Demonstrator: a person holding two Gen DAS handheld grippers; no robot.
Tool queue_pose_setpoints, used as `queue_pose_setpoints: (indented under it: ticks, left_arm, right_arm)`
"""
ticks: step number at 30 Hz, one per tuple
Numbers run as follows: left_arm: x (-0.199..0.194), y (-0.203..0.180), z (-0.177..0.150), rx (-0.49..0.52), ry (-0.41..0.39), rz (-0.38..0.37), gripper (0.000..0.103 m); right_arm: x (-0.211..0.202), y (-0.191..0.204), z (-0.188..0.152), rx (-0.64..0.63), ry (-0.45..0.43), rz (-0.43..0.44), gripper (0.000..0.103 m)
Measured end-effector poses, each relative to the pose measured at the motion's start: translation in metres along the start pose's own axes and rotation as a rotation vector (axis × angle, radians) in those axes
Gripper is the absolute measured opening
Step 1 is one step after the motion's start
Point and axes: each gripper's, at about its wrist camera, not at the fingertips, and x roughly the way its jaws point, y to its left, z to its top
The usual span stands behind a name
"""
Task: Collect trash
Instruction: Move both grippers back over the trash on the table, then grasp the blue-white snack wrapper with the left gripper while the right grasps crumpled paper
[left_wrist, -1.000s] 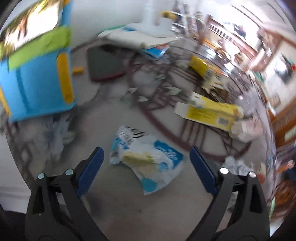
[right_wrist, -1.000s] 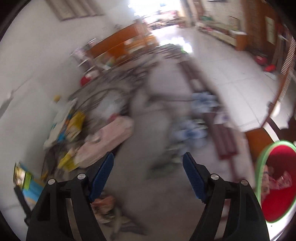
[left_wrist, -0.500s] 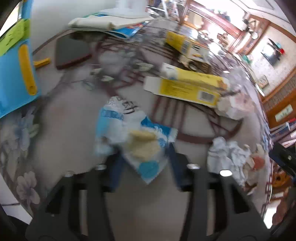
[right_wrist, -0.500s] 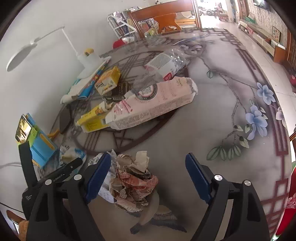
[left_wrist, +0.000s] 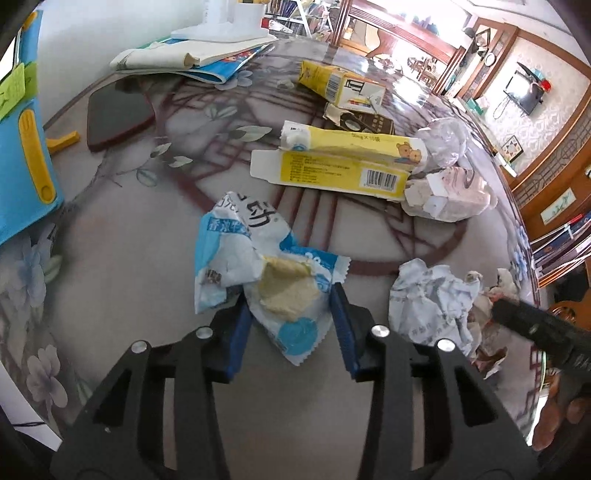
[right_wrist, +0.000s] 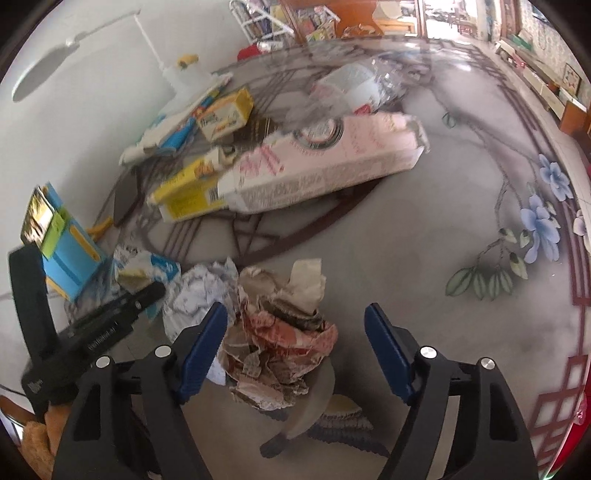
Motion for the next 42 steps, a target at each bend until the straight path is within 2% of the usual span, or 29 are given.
queue_pose_setpoints:
  ticks: [2, 3, 6, 8, 12, 15, 16, 17, 19, 21, 23, 26, 28, 31, 32, 42]
  left_arm:
    - [0.000, 0.000, 0.000, -0.004, -0.001, -0.004, 0.051]
    - [-0.001, 0.001, 0.000, -0.009, -0.004, -0.007, 0.053]
    - [-0.002, 0.005, 0.002, -0.041, -0.002, -0.033, 0.059]
    - [-0.002, 0.008, 0.002, -0.063, -0.008, -0.035, 0.064]
    - [0.001, 0.015, 0.003, -0.100, -0.008, -0.029, 0.065]
    - [0.002, 0.011, 0.004, -0.079, -0.013, -0.021, 0.065]
    - [0.002, 0.010, 0.004, -0.071, -0.013, -0.021, 0.062]
    - [0.002, 0.008, 0.003, -0.060, -0.011, -0.021, 0.053]
    - [0.003, 0.003, 0.002, -0.029, -0.004, -0.017, 0.043]
    - [0.003, 0.001, 0.001, -0.017, -0.004, -0.031, 0.041]
    - [0.001, -0.001, 0.001, -0.007, -0.013, -0.038, 0.035]
    - [-0.003, -0.006, 0.001, 0.017, -0.038, -0.026, 0.035]
    - [-0.006, -0.009, 0.001, 0.033, -0.054, -0.019, 0.035]
    - [-0.010, -0.015, 0.000, 0.063, -0.081, -0.013, 0.035]
    - [-0.012, -0.018, 0.000, 0.077, -0.092, -0.007, 0.035]
    - [-0.022, -0.020, 0.000, 0.095, -0.150, 0.006, 0.035]
  right_arm:
    - [0.005, 0.002, -0.002, -0.018, 0.023, 0.000, 0.057]
    - [0.007, 0.004, -0.003, -0.029, 0.031, -0.002, 0.047]
    - [0.005, 0.004, -0.003, -0.043, 0.021, -0.020, 0.041]
    - [0.001, 0.000, -0.002, -0.030, 0.005, -0.026, 0.040]
    - [-0.004, -0.005, 0.000, -0.019, -0.012, -0.034, 0.041]
    - [0.000, -0.003, -0.002, -0.025, 0.002, -0.039, 0.046]
    - [0.002, -0.002, -0.002, -0.028, 0.008, -0.040, 0.051]
    - [0.002, -0.002, -0.002, -0.030, 0.010, -0.040, 0.053]
    - [0.001, 0.000, -0.002, -0.030, 0.003, -0.036, 0.065]
    - [-0.001, 0.000, 0.000, -0.027, -0.014, -0.036, 0.069]
    - [-0.001, -0.001, 0.000, -0.018, -0.021, -0.034, 0.069]
    - [0.003, -0.004, 0.000, 0.006, -0.017, -0.025, 0.069]
    - [0.008, -0.006, 0.000, 0.015, -0.002, -0.028, 0.065]
    - [0.011, -0.007, -0.001, 0.024, -0.004, -0.019, 0.046]
    - [0.009, -0.007, 0.000, 0.024, -0.012, -0.018, 0.044]
    - [-0.020, -0.013, 0.006, 0.042, -0.115, -0.033, 0.041]
